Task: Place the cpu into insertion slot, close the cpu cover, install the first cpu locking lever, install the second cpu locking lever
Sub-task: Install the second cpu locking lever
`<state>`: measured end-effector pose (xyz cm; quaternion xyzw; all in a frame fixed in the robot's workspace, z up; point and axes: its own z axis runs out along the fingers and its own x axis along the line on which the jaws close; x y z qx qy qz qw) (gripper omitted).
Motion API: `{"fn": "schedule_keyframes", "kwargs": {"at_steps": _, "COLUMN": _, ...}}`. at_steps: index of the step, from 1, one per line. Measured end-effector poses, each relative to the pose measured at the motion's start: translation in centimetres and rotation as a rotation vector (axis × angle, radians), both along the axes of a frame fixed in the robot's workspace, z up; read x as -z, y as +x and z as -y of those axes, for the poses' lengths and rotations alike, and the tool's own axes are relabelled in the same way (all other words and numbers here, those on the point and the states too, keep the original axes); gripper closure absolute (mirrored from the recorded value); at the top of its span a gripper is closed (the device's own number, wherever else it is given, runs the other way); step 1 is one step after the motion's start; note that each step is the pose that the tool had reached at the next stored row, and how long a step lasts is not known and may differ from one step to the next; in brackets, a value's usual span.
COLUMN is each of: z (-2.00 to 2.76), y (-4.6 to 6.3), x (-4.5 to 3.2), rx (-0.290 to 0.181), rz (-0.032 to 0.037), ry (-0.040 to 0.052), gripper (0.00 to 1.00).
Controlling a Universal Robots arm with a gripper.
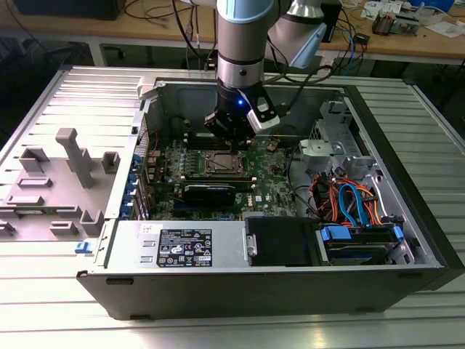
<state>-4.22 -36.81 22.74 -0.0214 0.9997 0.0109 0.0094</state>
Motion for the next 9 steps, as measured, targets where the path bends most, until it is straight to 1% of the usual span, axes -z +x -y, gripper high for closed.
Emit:
{"fn": "schedule_keyframes", "kwargs": {"at_steps": 1, "z": 0.15, "y": 0.0, "x": 0.0, "rx": 0.0, "rz": 0.0001, "ry": 0.0, "gripper": 0.89}}
{"fn": "schedule_keyframes", "kwargs": {"at_steps": 3, "z": 0.92, "y": 0.0, "x": 0.0, "rx": 0.0, "rz": 0.0, "ry": 0.0001, "gripper": 0.89}}
{"fn": "schedule_keyframes", "kwargs": {"at_steps": 5, "z": 1.58, "y": 0.0, "x": 0.0, "rx": 0.0, "rz": 0.0, "ry": 0.0001, "gripper": 0.89}}
{"fn": "schedule_keyframes", "kwargs": {"at_steps": 6, "z": 1.83, "y": 0.0, "x": 0.0, "rx": 0.0, "rz": 0.0001, "ry": 0.0001, "gripper": 0.89}}
{"fn": "schedule_keyframes", "kwargs": {"at_steps": 9, "z": 2.04, "y": 0.0, "x": -0.22, "rx": 0.0, "rz": 0.0, "ry": 0.0, "gripper": 0.89}}
